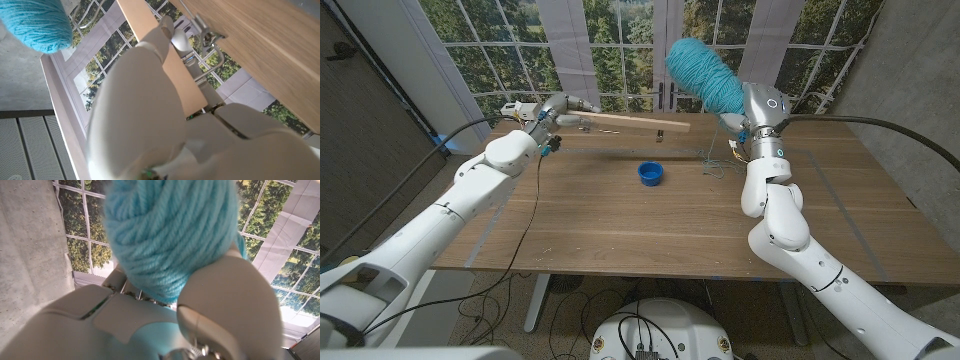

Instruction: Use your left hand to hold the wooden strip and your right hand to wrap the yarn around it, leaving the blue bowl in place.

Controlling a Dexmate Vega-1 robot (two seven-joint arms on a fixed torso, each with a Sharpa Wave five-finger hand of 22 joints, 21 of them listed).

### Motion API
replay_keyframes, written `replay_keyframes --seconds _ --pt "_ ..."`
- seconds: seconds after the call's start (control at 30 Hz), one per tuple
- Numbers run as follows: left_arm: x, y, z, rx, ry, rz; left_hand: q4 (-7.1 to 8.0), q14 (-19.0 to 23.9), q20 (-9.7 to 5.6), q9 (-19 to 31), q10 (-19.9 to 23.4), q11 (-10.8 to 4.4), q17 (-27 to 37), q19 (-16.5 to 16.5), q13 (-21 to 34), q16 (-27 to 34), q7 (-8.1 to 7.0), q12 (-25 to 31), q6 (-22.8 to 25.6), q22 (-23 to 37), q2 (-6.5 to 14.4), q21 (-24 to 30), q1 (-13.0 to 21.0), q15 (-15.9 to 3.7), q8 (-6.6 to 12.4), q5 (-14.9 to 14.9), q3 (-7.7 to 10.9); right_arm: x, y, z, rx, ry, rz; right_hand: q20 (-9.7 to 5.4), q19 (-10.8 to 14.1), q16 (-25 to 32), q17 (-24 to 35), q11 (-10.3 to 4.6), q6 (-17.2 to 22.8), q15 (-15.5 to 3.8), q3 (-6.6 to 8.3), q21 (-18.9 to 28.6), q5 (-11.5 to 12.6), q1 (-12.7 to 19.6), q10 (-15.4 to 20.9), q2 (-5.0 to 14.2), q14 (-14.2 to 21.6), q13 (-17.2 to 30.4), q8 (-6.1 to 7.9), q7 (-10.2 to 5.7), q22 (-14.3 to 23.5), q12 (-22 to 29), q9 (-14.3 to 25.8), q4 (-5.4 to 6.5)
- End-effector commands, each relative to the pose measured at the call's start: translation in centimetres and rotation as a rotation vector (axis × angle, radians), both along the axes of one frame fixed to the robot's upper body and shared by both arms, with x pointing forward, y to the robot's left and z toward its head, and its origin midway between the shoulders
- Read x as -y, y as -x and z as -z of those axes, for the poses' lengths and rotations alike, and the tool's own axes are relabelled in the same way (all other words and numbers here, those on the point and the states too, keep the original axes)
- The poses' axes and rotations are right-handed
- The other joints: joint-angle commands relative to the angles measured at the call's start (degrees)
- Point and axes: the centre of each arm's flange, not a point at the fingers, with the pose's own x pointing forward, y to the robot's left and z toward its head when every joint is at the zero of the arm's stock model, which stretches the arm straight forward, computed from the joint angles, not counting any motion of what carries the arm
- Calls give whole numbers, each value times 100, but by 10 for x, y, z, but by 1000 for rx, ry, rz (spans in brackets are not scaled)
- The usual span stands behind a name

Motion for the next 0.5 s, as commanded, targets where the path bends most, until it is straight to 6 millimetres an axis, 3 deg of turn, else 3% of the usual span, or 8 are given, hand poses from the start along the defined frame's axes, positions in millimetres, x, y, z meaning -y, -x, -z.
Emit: replay_keyframes --seconds 0.03,0.5 --pt "-3 9 -7 -56 6 65 112 283 -436 -25 106 -7 -38 25 -51 -23 228 -45 285 13 229 25 351 -149 -41 -8 133 -10 -5 -24 22 46 -6 -162 -17 -20 37 -835 968 -1155 587 39 33 1159 777 1187 454 721 -12 -949 26 50 20 613" --pt "2 3 4 -69 88 175 118 468 -420 -110 251 21 -202 72 -202 -89 289 -124 362 11 134 111 405 -134 -109 -24 141 -30 -3 -41 58 107 -31 -176 -33 -71 90 -856 992 -1165 594 91 43 1171 768 1181 466 772 -31 -957 26 92 35 630"
